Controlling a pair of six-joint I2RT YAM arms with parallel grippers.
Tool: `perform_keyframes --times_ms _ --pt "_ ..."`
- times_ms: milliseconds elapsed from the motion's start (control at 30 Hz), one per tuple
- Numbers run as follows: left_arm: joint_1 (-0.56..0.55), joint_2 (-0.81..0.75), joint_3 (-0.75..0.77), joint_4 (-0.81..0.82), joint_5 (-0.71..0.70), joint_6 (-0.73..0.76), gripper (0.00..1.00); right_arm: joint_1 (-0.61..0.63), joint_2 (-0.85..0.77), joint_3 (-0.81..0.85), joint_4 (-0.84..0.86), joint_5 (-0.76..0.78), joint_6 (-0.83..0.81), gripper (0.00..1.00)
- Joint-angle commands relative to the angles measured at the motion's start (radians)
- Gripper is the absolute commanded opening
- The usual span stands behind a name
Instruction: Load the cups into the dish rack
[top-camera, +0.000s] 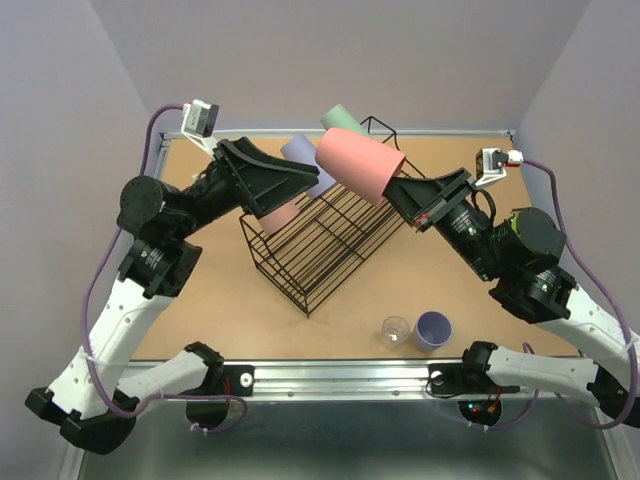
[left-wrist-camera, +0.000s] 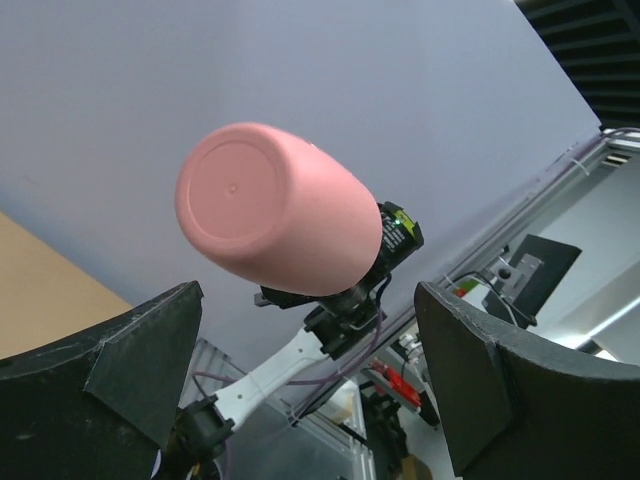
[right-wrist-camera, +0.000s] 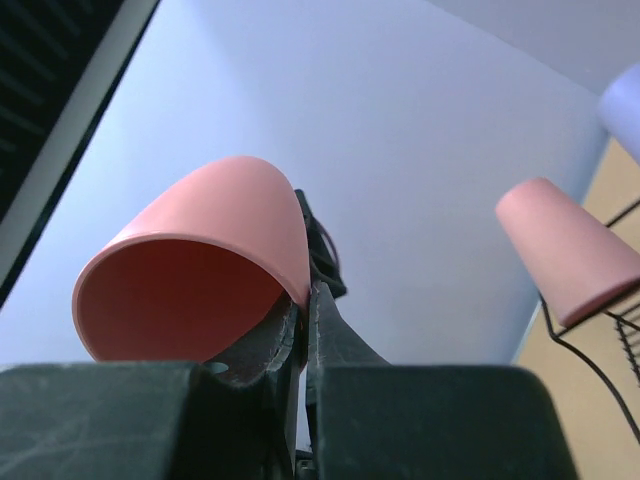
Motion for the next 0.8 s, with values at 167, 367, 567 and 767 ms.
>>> perform_keyframes --times_ms 167,367,567,767 --pt "-0.171 0.099 0.091 0.175 -0.132 0.035 0.99 0.006 0.048 -0.005 0.245 -0.090 0.017 0.00" --pt "-0.227 0.145 0.142 0.187 -0.242 0.085 0.99 0.006 0.031 -0.059 0.305 -0.117 0.048 0.00" --pt "-0.231 0.137 0.148 0.204 -0.310 0.095 0.97 0.006 -0.020 -0.132 0.348 -0.104 0.071 0.00" --pt "-0.251 0.147 0.142 0.210 -0.299 0.092 0.53 0.006 -0.026 -0.134 0.340 -0.094 0.061 0.00"
